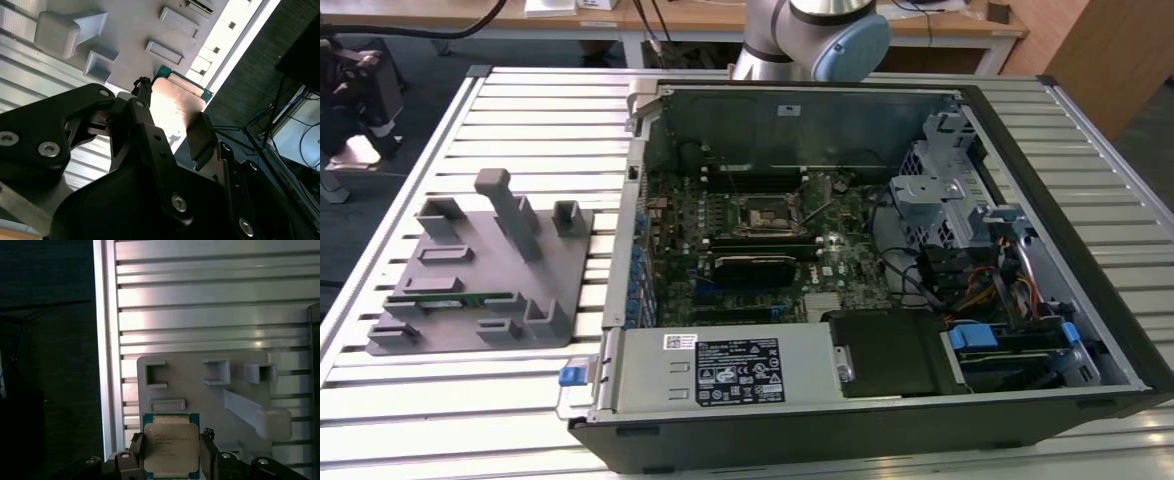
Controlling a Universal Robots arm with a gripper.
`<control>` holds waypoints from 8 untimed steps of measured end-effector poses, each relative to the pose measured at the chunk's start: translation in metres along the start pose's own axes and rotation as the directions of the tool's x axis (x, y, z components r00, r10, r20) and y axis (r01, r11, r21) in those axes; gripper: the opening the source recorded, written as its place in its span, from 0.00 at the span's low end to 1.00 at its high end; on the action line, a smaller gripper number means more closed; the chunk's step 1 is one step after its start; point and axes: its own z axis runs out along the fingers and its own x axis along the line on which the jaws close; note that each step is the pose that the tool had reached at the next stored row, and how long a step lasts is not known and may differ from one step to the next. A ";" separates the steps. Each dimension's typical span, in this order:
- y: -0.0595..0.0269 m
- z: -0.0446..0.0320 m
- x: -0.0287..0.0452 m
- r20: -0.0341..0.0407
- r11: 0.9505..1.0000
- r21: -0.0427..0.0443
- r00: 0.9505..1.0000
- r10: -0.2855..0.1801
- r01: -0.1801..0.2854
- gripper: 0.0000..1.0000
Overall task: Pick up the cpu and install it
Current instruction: 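Pick up the cpu and move it towards the insertion slot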
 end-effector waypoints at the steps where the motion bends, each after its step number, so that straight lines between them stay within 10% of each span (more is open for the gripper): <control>1: 0.0000 -0.0007 0.0000 0.000 1.000 0.000 1.000 0.000 0.000 0.53; 8: 0.0003 -0.0060 0.0001 0.000 1.000 0.001 1.000 0.000 0.000 0.53</control>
